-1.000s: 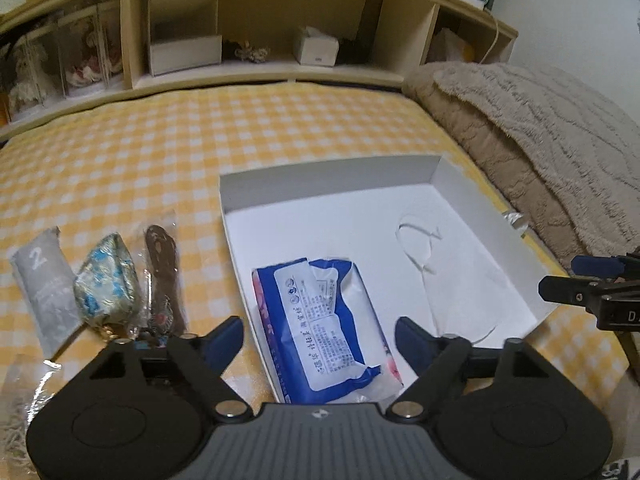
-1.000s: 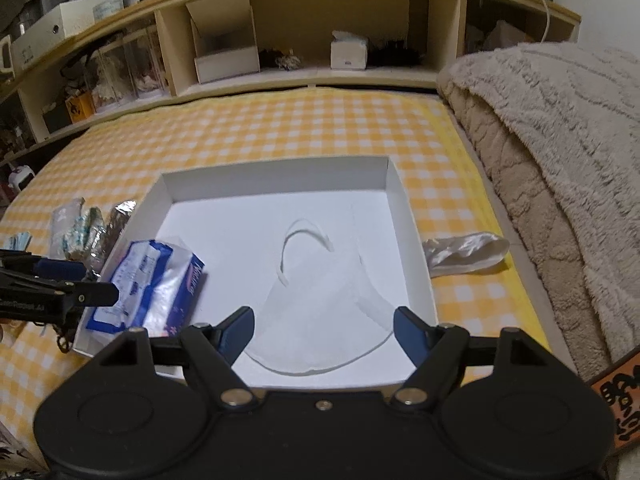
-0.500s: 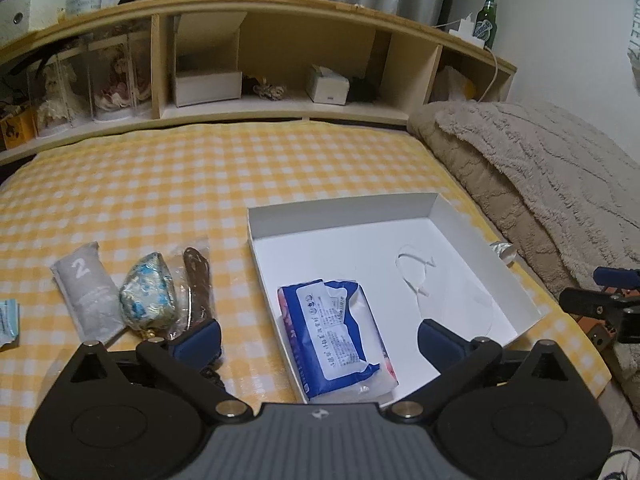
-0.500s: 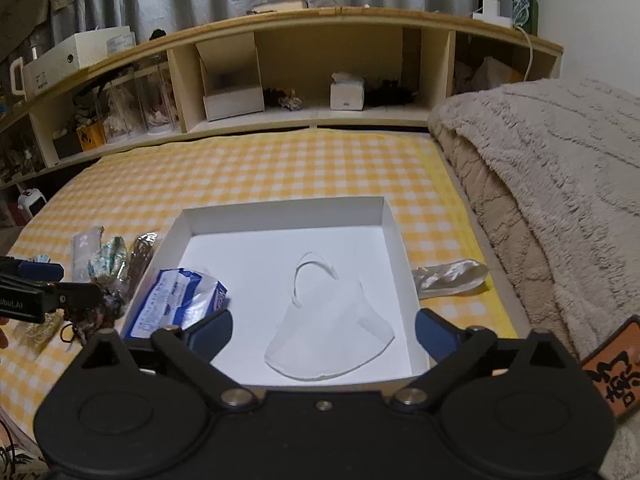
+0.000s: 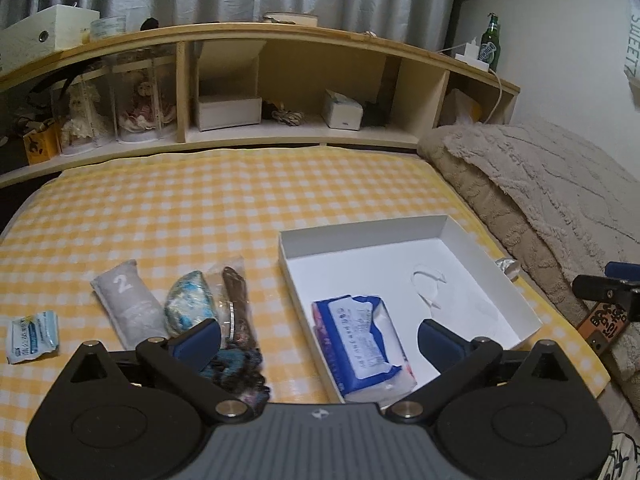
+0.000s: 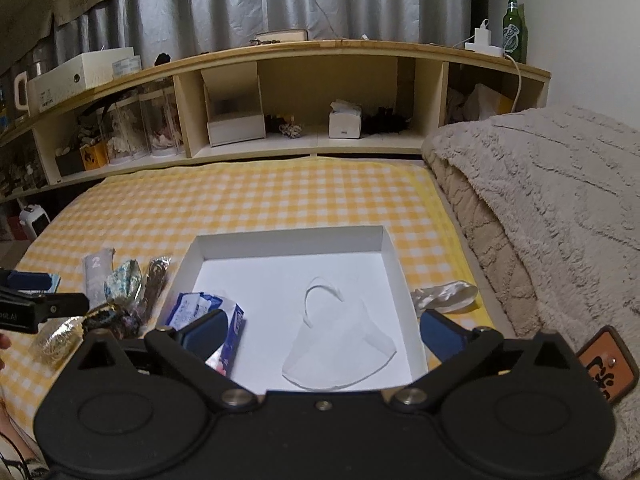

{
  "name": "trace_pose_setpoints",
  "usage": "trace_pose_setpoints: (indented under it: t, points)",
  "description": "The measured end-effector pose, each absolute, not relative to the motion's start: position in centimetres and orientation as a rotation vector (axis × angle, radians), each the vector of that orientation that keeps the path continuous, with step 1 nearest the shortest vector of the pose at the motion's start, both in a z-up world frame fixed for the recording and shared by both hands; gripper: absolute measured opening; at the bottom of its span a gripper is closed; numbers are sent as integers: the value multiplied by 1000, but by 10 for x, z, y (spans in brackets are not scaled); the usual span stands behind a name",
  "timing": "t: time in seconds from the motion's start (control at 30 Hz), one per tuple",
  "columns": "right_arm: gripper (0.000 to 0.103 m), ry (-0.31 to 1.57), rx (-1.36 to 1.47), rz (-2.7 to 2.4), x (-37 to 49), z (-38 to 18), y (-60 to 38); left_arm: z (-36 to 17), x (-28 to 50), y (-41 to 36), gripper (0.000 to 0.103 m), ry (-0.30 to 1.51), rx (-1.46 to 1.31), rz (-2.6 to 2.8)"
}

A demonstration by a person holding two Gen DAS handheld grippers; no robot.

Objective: Organize soft objects
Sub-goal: 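Withdraw both tools from the box toward the remaining items, then grasp the bag of beige cords with the left tool while the right tool grasps the crocheted yarn ball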

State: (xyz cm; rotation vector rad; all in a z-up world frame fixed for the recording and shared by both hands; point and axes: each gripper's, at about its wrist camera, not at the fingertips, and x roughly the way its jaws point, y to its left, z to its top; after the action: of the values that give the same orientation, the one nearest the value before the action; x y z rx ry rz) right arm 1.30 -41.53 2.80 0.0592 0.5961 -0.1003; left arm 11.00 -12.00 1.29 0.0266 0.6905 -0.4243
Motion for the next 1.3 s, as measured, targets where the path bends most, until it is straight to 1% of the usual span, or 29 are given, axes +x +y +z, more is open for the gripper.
trace_pose_setpoints:
  t: [0.33, 0.53, 0.73, 0.93, 1.3]
  points:
    - [103, 581, 66, -81, 35, 38, -386, 29, 126, -69, 103, 673, 3, -390]
    - [103, 569, 71, -64, 59, 41, -360, 27, 142, -32, 103, 671, -7, -365]
    - [103, 576, 75, -12, 83, 34, -327, 9, 160, 3, 103, 724, 8, -296]
    - [103, 599, 88, 54, 108, 18, -286, -21, 173, 30, 103, 795, 33, -284]
    - [103, 661, 171, 116, 140, -24, -227, -69, 196, 42, 103, 997, 57, -281]
